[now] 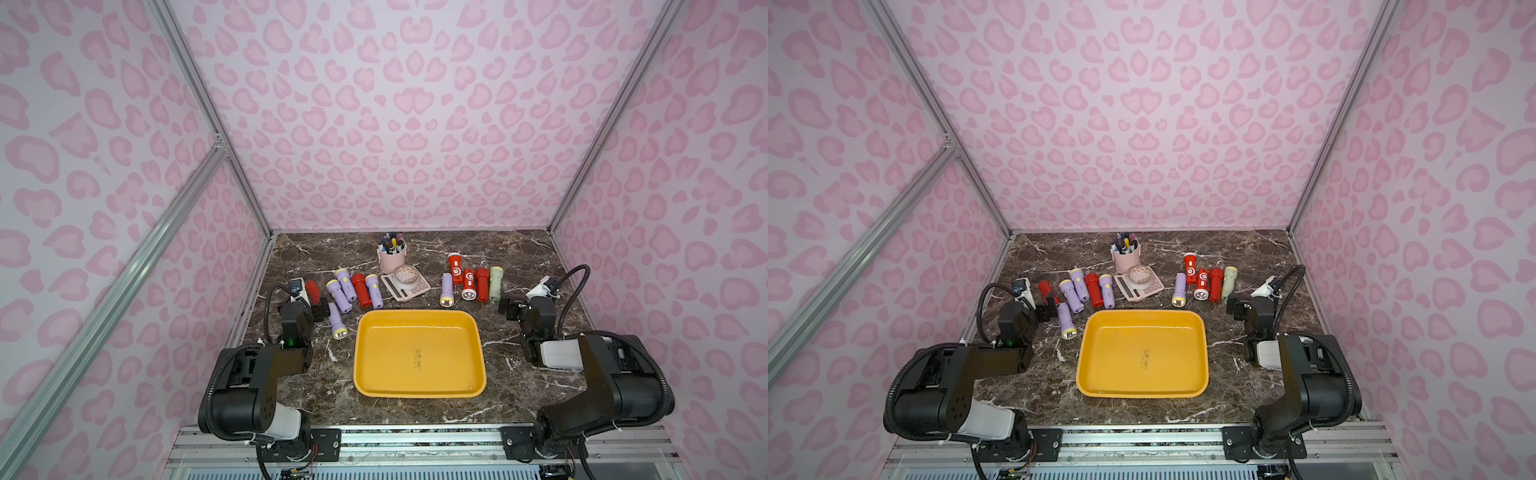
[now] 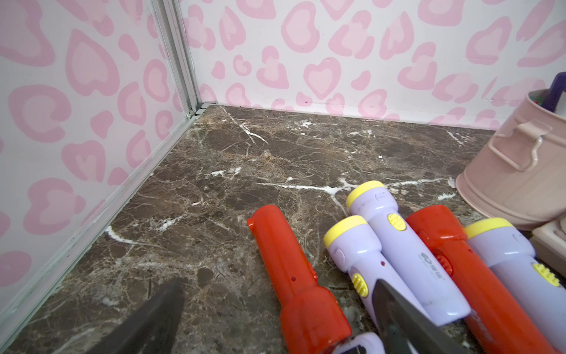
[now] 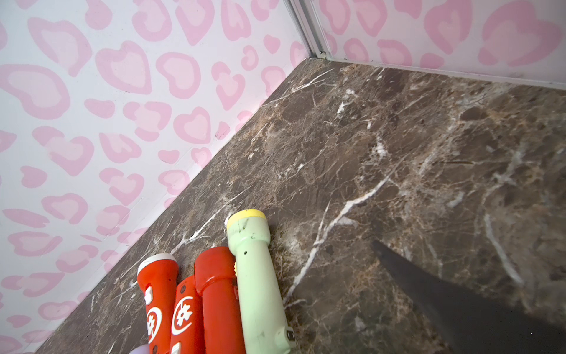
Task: Put the flashlights into the storage boxes
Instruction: Pick up the flashlight from the center of the board.
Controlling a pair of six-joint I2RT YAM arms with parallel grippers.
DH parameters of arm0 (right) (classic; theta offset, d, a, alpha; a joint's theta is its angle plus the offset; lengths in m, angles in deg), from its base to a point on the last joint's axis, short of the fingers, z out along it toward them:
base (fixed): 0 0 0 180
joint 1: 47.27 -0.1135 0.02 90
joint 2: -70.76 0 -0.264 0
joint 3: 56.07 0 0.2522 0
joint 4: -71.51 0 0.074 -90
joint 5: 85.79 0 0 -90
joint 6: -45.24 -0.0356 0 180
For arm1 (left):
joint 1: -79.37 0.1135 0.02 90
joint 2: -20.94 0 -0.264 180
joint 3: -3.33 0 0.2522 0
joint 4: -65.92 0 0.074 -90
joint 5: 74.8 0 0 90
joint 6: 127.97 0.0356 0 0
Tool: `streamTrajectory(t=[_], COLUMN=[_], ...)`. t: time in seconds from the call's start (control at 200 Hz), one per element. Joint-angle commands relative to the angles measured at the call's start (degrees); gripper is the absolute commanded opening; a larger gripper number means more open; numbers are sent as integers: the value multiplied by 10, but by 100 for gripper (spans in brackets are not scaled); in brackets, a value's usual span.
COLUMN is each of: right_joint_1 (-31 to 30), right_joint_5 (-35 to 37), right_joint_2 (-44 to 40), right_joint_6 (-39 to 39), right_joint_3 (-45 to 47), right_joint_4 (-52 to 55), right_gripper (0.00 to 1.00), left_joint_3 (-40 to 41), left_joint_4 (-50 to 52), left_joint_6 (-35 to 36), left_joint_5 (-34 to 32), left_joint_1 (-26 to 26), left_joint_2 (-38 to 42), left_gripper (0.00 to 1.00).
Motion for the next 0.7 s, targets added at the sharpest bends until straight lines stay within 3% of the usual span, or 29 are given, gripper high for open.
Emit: streamTrajectory(t=[0.0, 0.695], right_joint_1=[-1, 6], right_joint_5=[3, -10], right_joint_2=[1, 1], right_joint_6=[2, -3], right_joint_3=[-1, -2], right_joint_4=[-19, -15], right_gripper=[100, 100], left_joint_3=[1, 1], left_joint_4=[-26, -26], left_joint_6=[-1, -1], left_joint_5=[-4, -4], left_joint_1=[1, 1], left_joint_2=[2, 3], left_gripper=[97, 97])
